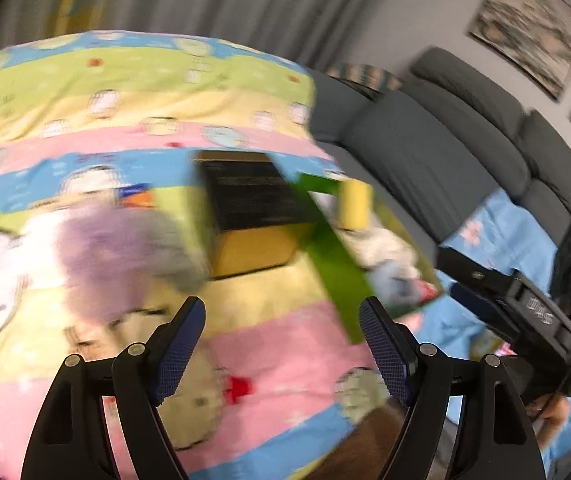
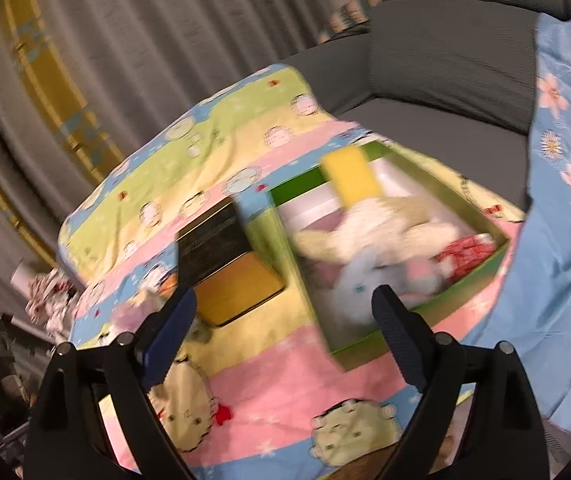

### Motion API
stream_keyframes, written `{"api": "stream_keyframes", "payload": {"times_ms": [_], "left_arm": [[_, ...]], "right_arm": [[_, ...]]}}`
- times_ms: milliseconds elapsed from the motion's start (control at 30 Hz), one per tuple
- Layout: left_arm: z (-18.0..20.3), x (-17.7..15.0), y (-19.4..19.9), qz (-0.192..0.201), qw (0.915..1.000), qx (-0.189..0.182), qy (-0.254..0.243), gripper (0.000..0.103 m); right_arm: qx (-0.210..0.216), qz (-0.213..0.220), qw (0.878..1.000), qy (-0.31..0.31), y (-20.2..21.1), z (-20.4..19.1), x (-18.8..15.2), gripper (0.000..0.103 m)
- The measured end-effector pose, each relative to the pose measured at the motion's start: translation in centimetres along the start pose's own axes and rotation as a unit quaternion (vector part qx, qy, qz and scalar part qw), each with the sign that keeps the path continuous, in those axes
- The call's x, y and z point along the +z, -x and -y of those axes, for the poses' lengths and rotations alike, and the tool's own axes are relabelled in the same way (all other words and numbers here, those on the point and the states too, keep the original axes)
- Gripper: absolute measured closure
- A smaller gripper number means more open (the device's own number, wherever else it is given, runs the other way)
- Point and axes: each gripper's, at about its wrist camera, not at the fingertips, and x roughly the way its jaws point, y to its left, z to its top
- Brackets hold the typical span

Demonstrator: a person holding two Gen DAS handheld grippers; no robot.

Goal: Organize soft objects
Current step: 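Move the right gripper back over the quilt to the tissue pack, then grasp the orange-printed tissue pack with the right gripper and lift it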

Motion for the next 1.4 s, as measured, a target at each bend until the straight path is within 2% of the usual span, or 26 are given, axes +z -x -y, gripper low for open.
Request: {"api": "stream_keyframes", "payload": {"times_ms": [133, 300, 567, 833, 1067, 1167, 1400], "left_arm": [[-4.1, -1.1, 1.5, 0.004, 0.9983, 0.052, 0.024, 0.023], [-7.9, -2.9, 1.9, -0.003, 0.9942, 0.081, 0.070, 0.023], [-9.9, -6.1, 1.0, -0.036, 0.9905, 0.096, 0.092, 0.023], [-10.8, -7.8, 0.5, -0.058, 0.9877, 0.105, 0.101, 0.023], [-11.6, -8.4, 0.1, -0.077, 0.9850, 0.084, 0.130, 0.023], [-11.9, -8.5, -0.1, -0.088, 0.9824, 0.095, 0.135, 0.023], [-12.4, -9.1, -0.7, -0.090, 0.9814, 0.092, 0.143, 0.020]], "right_arm": [[0.016, -0.025, 0.999, 0.025, -1.1, -2.7, -1.5, 0.011], [0.029, -0.062, 0.996, 0.058, -3.0, -5.6, -3.2, 0.010], [0.024, -0.116, 0.988, 0.102, -5.8, -8.9, -5.7, 0.009], [0.027, -0.142, 0.980, 0.137, -7.0, -11.0, -7.6, 0.003], [0.046, -0.183, 0.975, 0.117, -8.6, -11.4, -8.7, 0.001], [0.051, -0.194, 0.974, 0.106, -9.3, -11.0, -8.9, 0.001], [0.099, -0.224, 0.968, 0.063, -11.4, -10.6, -9.1, 0.003]]}}
